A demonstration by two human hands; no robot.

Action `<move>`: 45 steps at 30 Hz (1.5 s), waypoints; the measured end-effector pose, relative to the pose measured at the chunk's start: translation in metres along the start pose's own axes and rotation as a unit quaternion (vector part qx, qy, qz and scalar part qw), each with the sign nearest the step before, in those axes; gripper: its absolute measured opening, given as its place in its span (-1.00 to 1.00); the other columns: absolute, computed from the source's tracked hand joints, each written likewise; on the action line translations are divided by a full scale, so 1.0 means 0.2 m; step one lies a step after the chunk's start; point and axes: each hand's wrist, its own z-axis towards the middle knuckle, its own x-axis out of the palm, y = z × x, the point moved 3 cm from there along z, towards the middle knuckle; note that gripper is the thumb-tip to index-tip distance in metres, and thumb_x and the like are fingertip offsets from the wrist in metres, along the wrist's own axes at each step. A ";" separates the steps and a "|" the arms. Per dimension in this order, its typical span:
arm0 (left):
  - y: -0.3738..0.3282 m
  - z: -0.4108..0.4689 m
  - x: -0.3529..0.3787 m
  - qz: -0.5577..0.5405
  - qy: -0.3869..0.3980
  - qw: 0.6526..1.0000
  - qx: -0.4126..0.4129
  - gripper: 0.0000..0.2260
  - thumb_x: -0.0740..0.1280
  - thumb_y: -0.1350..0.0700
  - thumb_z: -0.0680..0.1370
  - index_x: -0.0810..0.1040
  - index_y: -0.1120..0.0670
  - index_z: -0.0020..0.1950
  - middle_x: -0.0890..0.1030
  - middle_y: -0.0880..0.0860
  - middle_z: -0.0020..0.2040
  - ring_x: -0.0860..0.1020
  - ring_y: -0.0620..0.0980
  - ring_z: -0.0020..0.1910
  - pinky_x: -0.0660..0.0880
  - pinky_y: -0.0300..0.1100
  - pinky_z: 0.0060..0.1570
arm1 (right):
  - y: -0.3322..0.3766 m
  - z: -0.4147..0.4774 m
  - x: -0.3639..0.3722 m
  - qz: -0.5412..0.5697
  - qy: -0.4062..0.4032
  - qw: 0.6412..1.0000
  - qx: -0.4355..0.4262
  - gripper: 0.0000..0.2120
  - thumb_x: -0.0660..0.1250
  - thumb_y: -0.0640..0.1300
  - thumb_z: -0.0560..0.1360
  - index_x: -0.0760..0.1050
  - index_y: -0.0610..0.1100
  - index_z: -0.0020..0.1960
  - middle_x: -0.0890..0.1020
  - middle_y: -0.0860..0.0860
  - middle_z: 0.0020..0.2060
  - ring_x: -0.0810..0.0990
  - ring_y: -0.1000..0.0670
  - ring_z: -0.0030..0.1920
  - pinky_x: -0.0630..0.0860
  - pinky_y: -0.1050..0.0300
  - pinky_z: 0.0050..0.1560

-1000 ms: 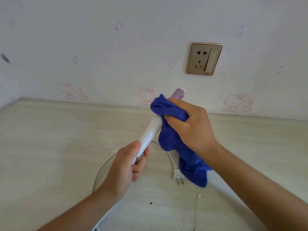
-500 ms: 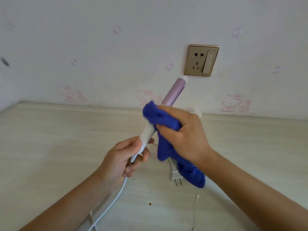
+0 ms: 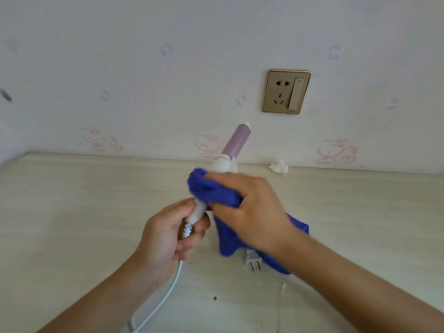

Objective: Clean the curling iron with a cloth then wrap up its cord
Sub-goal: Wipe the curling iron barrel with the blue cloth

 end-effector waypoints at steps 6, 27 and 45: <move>0.02 -0.03 0.03 0.028 -0.040 0.998 0.029 -0.79 0.16 0.03 0.47 0.45 0.16 -0.20 0.30 0.05 -0.44 0.09 -0.13 -0.60 0.01 -0.37 -0.54 | 0.02 0.05 -0.09 -0.031 -0.066 0.997 0.015 -0.60 0.39 -0.13 0.46 0.64 0.15 0.26 0.75 0.18 0.04 0.70 0.11 0.06 0.62 -0.03 0.10; 0.04 -0.04 0.05 -0.117 -0.066 0.989 -0.054 -0.68 0.18 -0.04 0.59 0.41 0.05 -0.33 0.21 -0.03 -0.50 0.10 -0.13 -0.62 -0.03 -0.29 -0.58 | 0.10 -0.06 0.09 -0.008 -0.002 0.999 -0.033 -0.61 0.36 -0.12 0.43 0.61 0.18 0.21 0.73 0.15 -0.08 0.70 0.10 -0.06 0.63 -0.01 -0.01; 0.00 -0.03 0.07 -0.154 0.036 0.982 -0.101 -0.58 0.16 -0.16 0.59 0.43 0.06 -0.36 0.18 -0.07 -0.57 0.13 -0.16 -0.66 0.04 -0.34 -0.63 | 0.03 0.03 -0.06 0.036 -0.030 0.996 -0.074 -0.62 0.42 -0.30 0.45 0.66 0.03 0.19 0.70 0.07 -0.14 0.66 0.02 -0.12 0.60 -0.04 -0.04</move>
